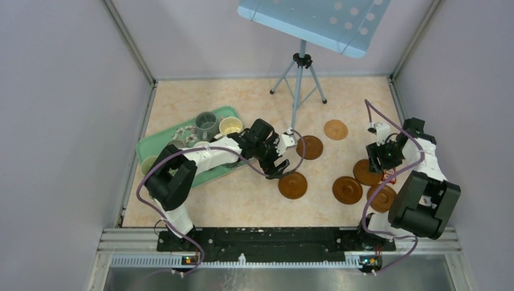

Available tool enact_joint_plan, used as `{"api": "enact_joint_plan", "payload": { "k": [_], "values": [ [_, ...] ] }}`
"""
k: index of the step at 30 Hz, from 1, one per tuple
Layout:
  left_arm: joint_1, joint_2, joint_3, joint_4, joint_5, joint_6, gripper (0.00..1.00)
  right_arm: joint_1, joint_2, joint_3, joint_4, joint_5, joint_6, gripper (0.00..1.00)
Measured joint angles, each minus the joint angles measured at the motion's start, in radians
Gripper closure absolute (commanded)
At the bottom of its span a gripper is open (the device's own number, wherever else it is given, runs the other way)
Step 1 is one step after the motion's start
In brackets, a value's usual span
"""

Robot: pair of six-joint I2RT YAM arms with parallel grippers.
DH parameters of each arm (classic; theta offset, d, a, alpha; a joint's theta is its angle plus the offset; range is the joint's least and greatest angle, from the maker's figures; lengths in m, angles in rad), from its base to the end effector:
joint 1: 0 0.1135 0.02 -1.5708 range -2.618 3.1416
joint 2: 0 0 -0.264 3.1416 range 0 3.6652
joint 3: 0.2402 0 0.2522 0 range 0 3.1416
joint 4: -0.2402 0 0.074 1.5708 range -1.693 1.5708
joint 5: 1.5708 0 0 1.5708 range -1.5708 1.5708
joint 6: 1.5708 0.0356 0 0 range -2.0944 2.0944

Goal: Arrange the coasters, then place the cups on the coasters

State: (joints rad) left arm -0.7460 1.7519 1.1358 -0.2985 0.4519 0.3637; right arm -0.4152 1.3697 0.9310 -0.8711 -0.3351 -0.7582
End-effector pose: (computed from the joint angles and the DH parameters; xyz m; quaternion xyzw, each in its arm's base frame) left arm 0.2589 -0.2604 0.1966 0.5474 0.7461 -0.2679 0.2680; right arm 0.2264 -0.0870 0.2185 -0.1882 0.9596 0.0667 0.1984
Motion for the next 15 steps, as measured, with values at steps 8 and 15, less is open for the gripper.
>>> {"api": "enact_joint_plan", "payload": {
  "k": [8, 15],
  "values": [
    [0.009, -0.013, -0.031, 0.007, 0.0, 0.0, 0.01, 0.085, 0.051, -0.007, 0.085, 0.013, 0.029, 0.5],
    [0.013, -0.013, -0.033, 0.01, 0.0, 0.0, 0.01, 0.099, 0.113, -0.049, 0.171, 0.059, 0.037, 0.53]
  ]
}}
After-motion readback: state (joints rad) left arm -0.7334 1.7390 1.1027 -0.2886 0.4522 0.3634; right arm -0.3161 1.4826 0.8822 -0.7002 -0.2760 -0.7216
